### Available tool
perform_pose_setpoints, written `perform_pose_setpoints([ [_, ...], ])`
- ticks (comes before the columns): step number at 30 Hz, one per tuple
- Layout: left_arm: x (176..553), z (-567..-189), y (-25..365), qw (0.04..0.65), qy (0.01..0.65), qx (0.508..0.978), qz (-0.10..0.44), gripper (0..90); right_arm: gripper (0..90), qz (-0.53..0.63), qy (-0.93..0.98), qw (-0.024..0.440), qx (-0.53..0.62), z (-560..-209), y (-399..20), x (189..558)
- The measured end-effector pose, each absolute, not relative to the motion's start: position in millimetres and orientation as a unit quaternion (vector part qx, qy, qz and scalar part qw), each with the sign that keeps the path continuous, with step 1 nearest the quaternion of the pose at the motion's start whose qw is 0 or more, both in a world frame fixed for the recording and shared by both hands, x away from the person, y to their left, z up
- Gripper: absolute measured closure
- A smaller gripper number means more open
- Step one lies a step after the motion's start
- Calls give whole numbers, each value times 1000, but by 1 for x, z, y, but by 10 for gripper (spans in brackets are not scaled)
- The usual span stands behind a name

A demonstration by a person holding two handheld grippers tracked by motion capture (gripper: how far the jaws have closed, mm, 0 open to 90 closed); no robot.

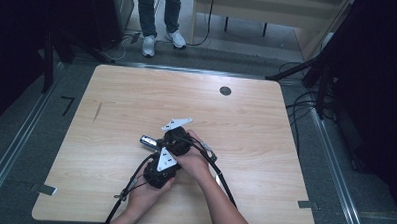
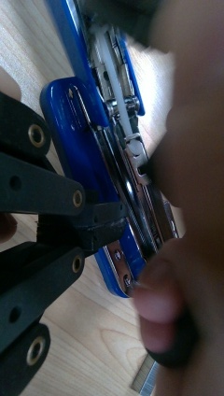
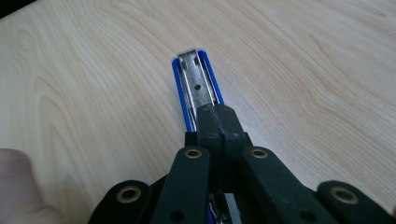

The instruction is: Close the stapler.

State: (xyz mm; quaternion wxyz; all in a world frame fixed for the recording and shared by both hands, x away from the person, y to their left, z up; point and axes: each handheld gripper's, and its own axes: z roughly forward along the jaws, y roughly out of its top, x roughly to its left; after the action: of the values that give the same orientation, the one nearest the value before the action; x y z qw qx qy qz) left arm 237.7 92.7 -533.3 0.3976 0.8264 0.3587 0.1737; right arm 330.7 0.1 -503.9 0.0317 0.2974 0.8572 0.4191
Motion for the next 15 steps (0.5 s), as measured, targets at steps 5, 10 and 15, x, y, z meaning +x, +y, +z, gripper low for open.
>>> perform_pose_setpoints([
  [5,238,-533,93,398,359,827,171,900,900,414,859,29,300,-503,1,331],
  [10,238,-533,94,399,359,826,170,900,900,416,857,26,303,-502,-4,330],
  [15,238,-533,93,399,359,826,171,900,900,426,851,32,307,-499,-12,328],
])
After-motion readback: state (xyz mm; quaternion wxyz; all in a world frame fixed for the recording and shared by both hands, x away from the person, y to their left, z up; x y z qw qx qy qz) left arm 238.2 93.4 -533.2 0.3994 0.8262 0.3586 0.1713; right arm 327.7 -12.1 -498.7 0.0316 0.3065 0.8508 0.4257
